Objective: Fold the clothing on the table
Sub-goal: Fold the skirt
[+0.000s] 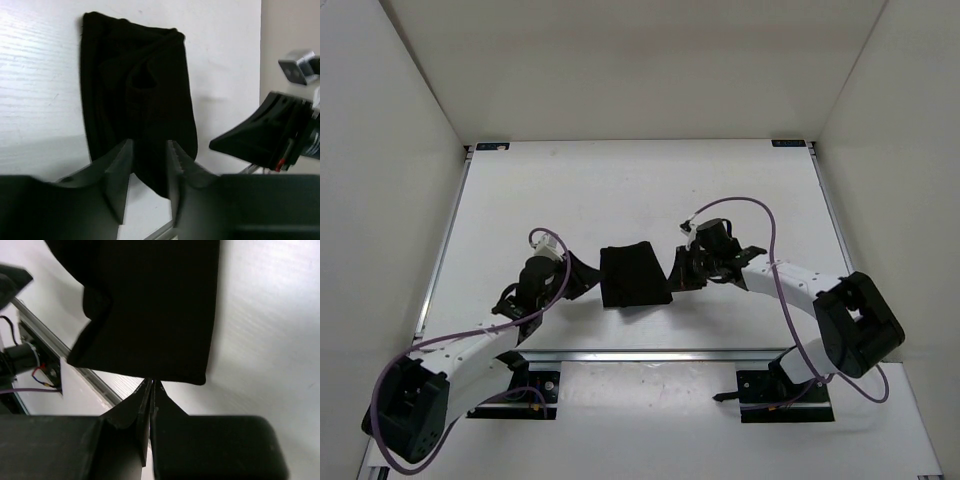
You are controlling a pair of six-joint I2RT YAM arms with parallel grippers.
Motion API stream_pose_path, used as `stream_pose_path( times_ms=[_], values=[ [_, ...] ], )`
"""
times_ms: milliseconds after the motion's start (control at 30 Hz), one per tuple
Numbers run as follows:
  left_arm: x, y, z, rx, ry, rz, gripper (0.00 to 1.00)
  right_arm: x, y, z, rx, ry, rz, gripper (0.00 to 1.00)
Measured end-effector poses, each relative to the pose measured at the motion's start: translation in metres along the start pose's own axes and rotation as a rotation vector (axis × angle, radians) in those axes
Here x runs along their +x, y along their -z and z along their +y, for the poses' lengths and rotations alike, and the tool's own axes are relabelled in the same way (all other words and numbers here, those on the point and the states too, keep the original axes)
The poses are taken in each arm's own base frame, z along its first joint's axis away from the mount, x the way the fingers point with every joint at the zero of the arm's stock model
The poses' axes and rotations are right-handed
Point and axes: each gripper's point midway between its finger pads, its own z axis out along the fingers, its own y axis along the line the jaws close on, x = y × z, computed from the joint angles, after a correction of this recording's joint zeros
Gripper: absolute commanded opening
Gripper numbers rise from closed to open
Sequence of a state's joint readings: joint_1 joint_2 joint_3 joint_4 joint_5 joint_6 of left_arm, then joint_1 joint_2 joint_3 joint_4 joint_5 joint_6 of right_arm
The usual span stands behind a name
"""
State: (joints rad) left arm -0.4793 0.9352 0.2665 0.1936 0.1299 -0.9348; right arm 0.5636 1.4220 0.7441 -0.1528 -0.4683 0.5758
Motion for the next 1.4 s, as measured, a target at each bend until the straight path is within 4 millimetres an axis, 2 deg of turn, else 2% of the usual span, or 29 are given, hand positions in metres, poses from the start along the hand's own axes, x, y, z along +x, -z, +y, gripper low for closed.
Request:
stream_pose_path(
  times_ms=[67,167,267,333,500,600,767,967,1067,1167,1400],
  values=[
    [0.001,-0.003,0.007,-0.025,0.001,0.003,0.59,0.007,-0.003,-0.003,0.008,0.000,0.023,0.00],
    [0.002,-0.007,0.015,-0.050,0.002,0.005,0.67,0.002,-0.004,-0.001,-0.005,0.025,0.005,0.01],
    [0.006,-0.012,0.021,-0.069,-0.001,0.019,0.70,0.000,-0.005,0.001,-0.011,0.045,0.002,0.03],
    [0.010,-0.017,0.027,-0.085,0.001,0.037,0.70,-0.003,-0.008,0.001,-0.011,0.056,0.003,0.08],
    [0.023,-0.027,0.039,-0.120,0.015,0.095,0.67,-0.010,-0.014,0.005,-0.026,0.076,-0.001,0.09],
    [0.021,-0.032,0.033,-0.106,0.011,0.098,0.66,-0.007,-0.017,0.007,-0.031,0.082,0.008,0.11],
    [0.005,-0.037,0.014,-0.052,-0.001,0.063,0.64,-0.001,-0.024,0.011,-0.046,0.096,0.030,0.14],
    [0.002,-0.042,0.012,-0.045,0.002,0.068,0.61,0.008,-0.036,0.010,-0.056,0.093,0.071,0.11],
    [0.009,-0.046,0.016,-0.054,0.003,0.091,0.55,0.011,-0.043,0.010,-0.056,0.094,0.090,0.11],
    [0.016,-0.050,0.021,-0.067,0.009,0.120,0.36,0.011,-0.045,0.013,-0.066,0.100,0.092,0.10],
    [0.016,-0.064,0.017,-0.062,0.023,0.152,0.07,0.010,-0.047,0.025,-0.092,0.118,0.089,0.14]
  ],
)
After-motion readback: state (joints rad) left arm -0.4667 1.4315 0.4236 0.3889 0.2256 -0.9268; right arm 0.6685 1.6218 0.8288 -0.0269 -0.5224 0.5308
